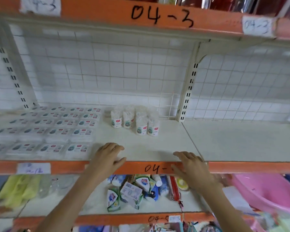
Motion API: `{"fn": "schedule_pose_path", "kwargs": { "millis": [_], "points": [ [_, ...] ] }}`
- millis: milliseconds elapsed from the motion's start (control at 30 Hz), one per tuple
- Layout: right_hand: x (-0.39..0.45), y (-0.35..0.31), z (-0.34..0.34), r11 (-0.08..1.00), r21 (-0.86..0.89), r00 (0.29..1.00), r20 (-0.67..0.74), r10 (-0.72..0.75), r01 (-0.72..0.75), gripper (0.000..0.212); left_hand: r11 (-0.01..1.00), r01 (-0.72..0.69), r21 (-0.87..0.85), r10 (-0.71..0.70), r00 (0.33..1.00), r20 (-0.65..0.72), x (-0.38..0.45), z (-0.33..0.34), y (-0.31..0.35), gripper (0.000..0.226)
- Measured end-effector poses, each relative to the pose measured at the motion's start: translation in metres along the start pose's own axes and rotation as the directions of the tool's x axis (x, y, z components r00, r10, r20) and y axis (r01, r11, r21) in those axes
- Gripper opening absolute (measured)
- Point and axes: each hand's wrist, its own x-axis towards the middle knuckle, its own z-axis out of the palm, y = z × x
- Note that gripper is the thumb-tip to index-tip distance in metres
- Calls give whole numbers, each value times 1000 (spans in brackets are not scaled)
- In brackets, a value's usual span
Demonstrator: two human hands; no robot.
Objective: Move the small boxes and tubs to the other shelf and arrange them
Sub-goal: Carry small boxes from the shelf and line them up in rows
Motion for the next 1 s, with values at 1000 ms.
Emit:
{"fn": "schedule_pose_path", "kwargs": {
  "millis": [1000],
  "points": [
    [-87,-465,13,455,496,497,53,-866,740,41,273,921,278,-920,334,-203,-519,-261,-26,55]
  ]
}}
